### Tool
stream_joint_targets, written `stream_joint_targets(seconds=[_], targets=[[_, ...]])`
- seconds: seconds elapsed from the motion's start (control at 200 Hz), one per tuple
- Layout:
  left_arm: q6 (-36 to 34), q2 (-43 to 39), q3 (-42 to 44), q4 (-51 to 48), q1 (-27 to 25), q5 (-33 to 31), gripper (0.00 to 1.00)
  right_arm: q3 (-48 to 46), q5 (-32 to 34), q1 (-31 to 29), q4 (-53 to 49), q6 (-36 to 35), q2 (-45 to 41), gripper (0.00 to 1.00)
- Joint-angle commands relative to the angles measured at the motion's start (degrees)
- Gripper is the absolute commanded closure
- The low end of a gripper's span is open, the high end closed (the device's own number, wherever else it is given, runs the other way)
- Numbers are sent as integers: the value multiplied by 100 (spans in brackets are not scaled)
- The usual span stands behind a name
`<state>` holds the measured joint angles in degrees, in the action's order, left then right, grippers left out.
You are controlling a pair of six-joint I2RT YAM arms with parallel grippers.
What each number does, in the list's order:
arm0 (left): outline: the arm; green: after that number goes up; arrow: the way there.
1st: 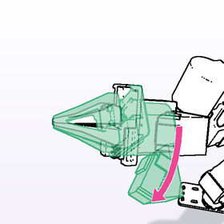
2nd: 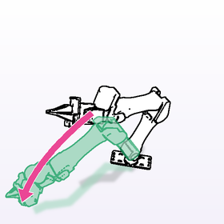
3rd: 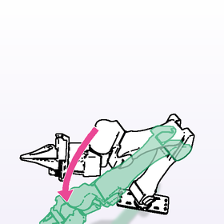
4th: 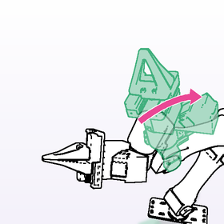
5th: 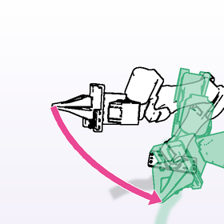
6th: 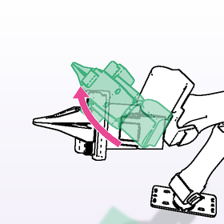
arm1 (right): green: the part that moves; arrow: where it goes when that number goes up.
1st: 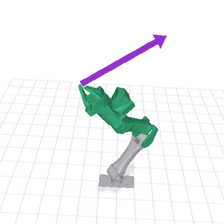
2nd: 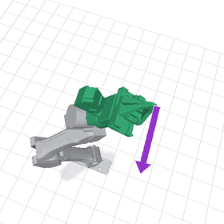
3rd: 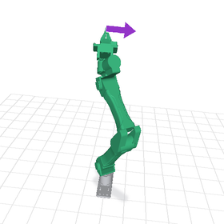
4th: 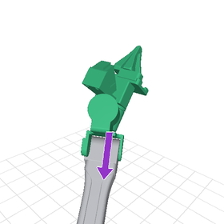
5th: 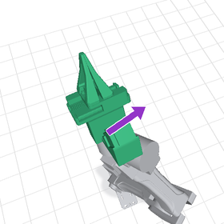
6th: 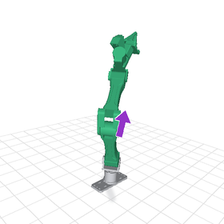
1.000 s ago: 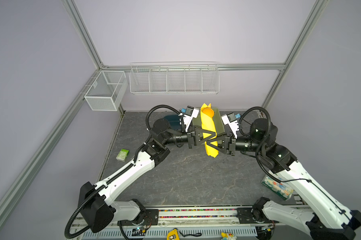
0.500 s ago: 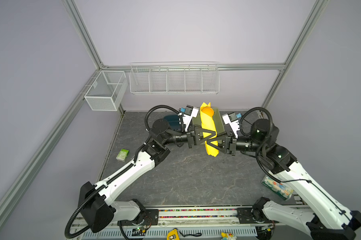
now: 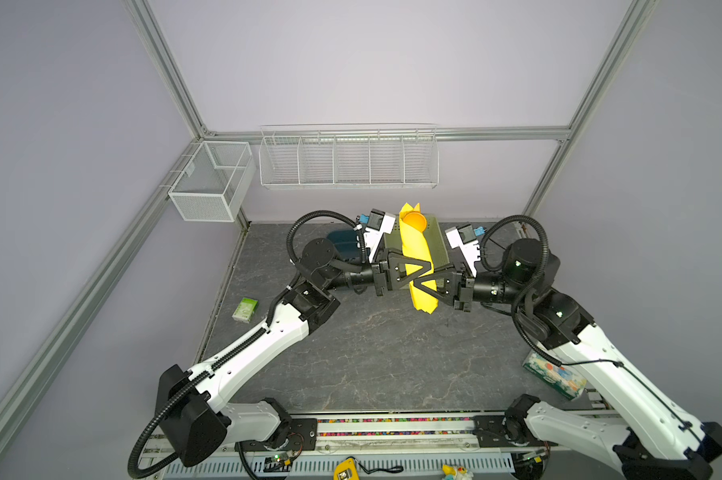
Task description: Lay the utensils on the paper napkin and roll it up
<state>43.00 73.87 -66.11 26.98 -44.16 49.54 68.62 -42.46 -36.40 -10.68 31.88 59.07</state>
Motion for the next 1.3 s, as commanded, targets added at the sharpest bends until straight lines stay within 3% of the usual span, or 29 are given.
stream_joint_targets(seconds=[0.0, 0.245, 0.43, 0.68, 0.825, 1.16, 1.295], targets=[[-162, -313, -59, -28, 50, -344, 71, -24, 70, -51, -189, -103, -241, 87], [-688, -1042, 50, -993, 63, -1030, 53, 2, 292, 41, -247, -86, -404, 88], [-752, -1120, 133, -1449, 58, -969, 43, -48, 179, 65, 30, 54, -440, 88], [-171, -685, 170, -895, 42, -256, 43, -67, 119, 66, 189, 82, -377, 88], [-5, -628, 161, -587, 33, -165, 46, -72, 219, 64, 20, -9, -360, 88], [-18, -541, 92, -717, -11, -131, 62, -18, 661, 72, -406, -268, -318, 88], [-123, -499, 50, -873, -37, -159, 65, -2, 695, 73, -475, -305, -308, 88]])
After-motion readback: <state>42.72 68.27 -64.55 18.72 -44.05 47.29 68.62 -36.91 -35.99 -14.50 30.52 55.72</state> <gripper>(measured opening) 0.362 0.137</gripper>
